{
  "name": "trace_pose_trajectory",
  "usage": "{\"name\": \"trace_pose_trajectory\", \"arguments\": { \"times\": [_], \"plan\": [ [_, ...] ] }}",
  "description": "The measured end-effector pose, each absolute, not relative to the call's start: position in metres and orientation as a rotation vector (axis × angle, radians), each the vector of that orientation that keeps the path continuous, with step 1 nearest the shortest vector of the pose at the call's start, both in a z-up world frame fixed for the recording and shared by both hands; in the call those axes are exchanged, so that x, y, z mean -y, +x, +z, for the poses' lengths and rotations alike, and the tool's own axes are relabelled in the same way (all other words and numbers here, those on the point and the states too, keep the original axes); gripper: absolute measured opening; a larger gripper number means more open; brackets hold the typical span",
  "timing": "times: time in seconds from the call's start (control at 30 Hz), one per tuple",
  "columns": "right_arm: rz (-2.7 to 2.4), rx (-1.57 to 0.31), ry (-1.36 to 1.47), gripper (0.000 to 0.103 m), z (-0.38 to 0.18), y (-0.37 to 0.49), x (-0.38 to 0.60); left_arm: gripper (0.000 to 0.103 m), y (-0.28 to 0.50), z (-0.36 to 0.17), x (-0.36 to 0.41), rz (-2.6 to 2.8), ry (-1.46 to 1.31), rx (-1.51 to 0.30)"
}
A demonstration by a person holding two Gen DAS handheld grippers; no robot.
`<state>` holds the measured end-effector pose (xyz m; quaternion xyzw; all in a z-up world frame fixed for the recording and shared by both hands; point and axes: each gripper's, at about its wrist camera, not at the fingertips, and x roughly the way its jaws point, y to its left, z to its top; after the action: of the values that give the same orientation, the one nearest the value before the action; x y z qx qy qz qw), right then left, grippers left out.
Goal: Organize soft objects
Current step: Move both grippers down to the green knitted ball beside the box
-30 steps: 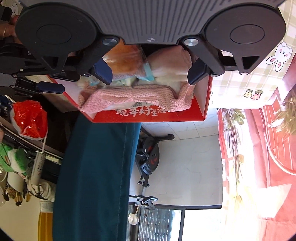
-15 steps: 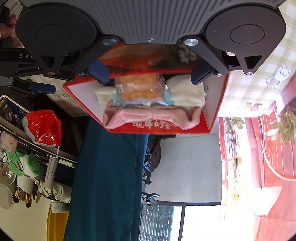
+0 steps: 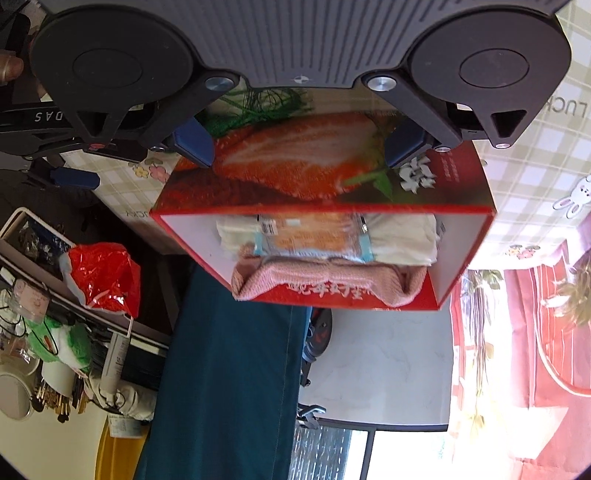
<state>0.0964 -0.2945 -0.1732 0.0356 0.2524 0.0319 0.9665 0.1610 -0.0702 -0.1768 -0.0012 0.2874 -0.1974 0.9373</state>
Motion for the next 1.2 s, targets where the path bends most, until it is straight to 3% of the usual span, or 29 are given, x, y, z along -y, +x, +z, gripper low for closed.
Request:
{"name": "trace_pose_trajectory", "arguments": {
  "times": [0.63,0.73,0.8,0.87,1.03,1.1,1.2],
  "plan": [
    [0.098,-0.628,0.068,0.102,-0.229,0.102,0.328,0.099,0.172,-0.222,0.099,-0.509,-0.034,-0.695],
    [0.153,-0.648,0.052,0.093,-0.232,0.110,0.327,0.094,0.174,-0.224,0.108,-0.553,-0.019,-0.700],
    [0.181,-0.670,0.043,0.079,-0.235,0.117,0.326,0.086,0.177,-0.224,0.116,-0.579,-0.004,-0.710],
    [0.202,-0.686,0.046,0.074,-0.237,0.123,0.327,0.082,0.180,-0.224,0.124,-0.608,-0.007,-0.718],
    [0.221,-0.686,0.034,0.073,-0.243,0.131,0.328,0.077,0.190,-0.231,0.150,-0.680,-0.013,-0.756],
    [0.245,-0.685,0.024,0.073,-0.243,0.133,0.327,0.068,0.195,-0.237,0.159,-0.696,-0.028,-0.783],
    [0.281,-0.688,0.000,0.065,-0.244,0.137,0.324,0.063,0.204,-0.246,0.168,-0.707,-0.061,-0.821]
  ]
}}
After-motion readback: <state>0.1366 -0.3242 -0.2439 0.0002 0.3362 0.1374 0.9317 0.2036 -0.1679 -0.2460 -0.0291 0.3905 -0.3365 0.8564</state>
